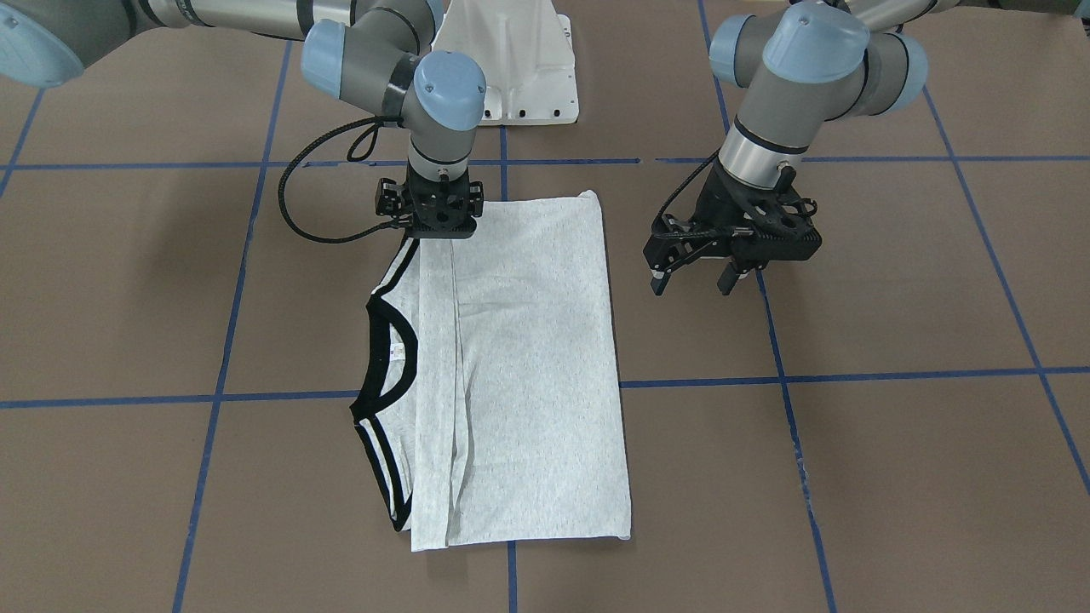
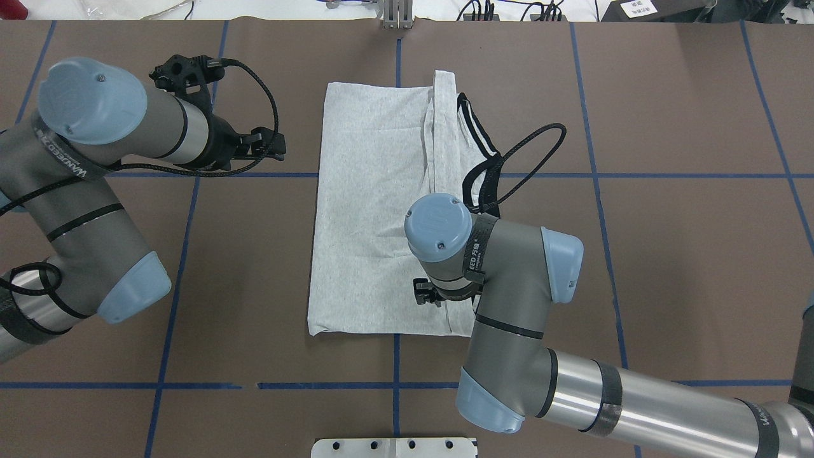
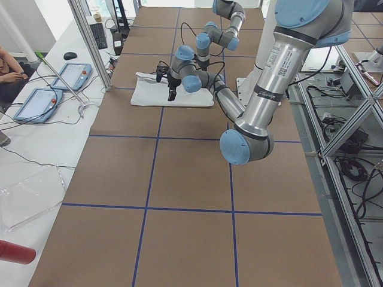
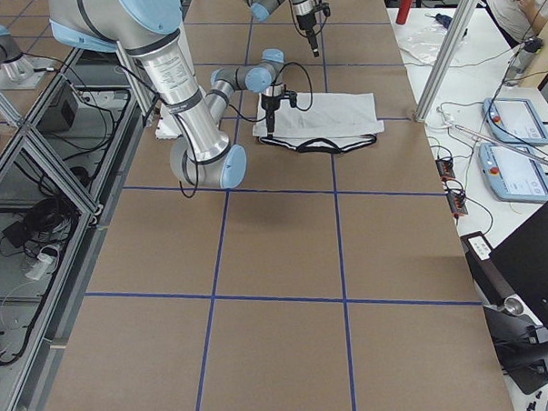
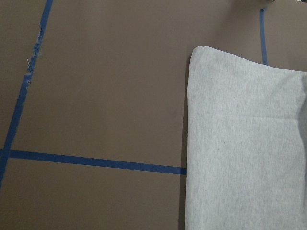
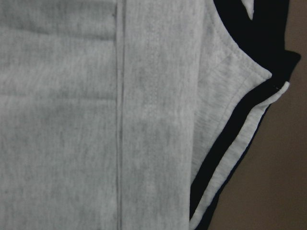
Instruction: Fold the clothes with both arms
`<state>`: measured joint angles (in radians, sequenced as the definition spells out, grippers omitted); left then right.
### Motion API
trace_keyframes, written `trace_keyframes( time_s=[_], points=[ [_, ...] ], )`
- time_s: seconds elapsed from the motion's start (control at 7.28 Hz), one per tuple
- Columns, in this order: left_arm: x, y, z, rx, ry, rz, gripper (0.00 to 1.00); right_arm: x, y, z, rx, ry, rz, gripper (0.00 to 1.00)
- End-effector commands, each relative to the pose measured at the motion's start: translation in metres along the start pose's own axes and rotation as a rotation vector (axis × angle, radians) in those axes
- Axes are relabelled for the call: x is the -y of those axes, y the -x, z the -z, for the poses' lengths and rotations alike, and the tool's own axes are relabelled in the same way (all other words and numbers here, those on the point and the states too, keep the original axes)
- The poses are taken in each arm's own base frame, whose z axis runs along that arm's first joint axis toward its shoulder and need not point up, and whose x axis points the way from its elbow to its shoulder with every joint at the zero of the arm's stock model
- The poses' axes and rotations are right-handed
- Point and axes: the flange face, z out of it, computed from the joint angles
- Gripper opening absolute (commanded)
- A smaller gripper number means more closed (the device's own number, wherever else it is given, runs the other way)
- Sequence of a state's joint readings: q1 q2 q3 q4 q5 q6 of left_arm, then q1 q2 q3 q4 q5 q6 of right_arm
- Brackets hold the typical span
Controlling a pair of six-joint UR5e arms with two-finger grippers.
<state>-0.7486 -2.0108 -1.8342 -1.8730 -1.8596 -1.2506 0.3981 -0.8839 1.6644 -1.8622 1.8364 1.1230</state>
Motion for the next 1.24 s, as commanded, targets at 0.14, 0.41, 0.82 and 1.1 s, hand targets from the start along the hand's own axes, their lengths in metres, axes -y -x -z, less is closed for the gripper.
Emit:
trace_keyframes(
  time_s=[0.14,0.41,0.82,1.1],
  points=[
    [0.000,-0.002,0.003,-0.007,-0.001,-0.001,1.00,-0.007,0.001,-0.007,-0.006,0.010,0.008,1.00],
    [0.001,-0.008,0.006,-0.012,-0.003,0.011,1.00,-0.009,0.000,-0.010,-0.011,0.014,0.009,1.00],
    [-0.001,-0.010,0.006,-0.016,0.000,0.015,1.00,-0.007,-0.015,-0.019,-0.033,0.019,-0.004,1.00],
    [-0.001,-0.011,0.008,-0.020,-0.001,0.015,1.00,0.002,-0.045,-0.019,-0.041,0.014,-0.015,1.00]
  ],
)
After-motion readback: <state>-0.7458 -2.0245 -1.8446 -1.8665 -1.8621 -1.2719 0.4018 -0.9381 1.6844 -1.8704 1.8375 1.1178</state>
